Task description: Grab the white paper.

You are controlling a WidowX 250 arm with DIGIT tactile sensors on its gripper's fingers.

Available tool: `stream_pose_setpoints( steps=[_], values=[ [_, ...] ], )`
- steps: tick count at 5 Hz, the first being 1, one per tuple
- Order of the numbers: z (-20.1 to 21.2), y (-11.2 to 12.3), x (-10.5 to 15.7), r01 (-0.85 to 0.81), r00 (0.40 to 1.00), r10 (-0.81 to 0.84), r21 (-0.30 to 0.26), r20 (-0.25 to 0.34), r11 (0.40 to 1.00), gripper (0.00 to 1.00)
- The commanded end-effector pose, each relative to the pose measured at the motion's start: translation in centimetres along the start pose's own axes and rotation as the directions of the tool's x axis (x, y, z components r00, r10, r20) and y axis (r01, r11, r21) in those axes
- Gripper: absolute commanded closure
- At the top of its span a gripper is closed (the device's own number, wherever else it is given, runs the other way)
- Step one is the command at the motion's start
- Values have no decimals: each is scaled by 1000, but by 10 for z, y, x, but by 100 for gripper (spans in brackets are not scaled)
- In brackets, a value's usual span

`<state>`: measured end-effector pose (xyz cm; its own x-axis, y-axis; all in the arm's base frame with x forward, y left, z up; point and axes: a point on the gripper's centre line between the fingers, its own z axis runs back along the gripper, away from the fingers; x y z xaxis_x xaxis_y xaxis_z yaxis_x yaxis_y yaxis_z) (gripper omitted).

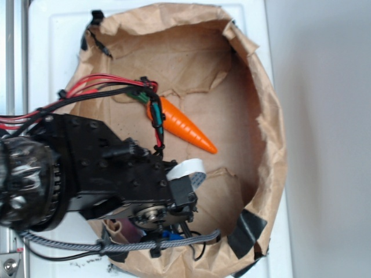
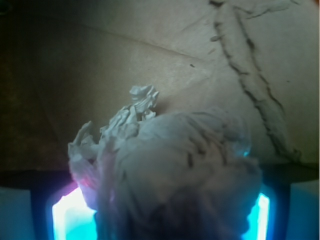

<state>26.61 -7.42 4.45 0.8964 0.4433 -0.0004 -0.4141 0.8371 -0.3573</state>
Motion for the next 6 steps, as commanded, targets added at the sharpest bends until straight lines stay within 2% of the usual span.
stream_pose_setpoints(
  steps=[1, 2, 3, 4, 5, 6],
  values=[
    [10, 4, 12, 14, 999, -14, 3, 44, 1000, 100],
    [20, 7, 18, -11, 996, 10, 8, 84, 1000, 100],
    [54, 18, 37, -93, 945, 69, 58, 320, 994, 100],
    [93, 30, 48, -171, 905, 141, 41, 401, 984, 100],
    [127, 36, 46, -230, 851, 175, 52, 494, 972, 100],
    [161, 35, 48, -316, 882, 191, 241, 432, 918, 100]
  ],
)
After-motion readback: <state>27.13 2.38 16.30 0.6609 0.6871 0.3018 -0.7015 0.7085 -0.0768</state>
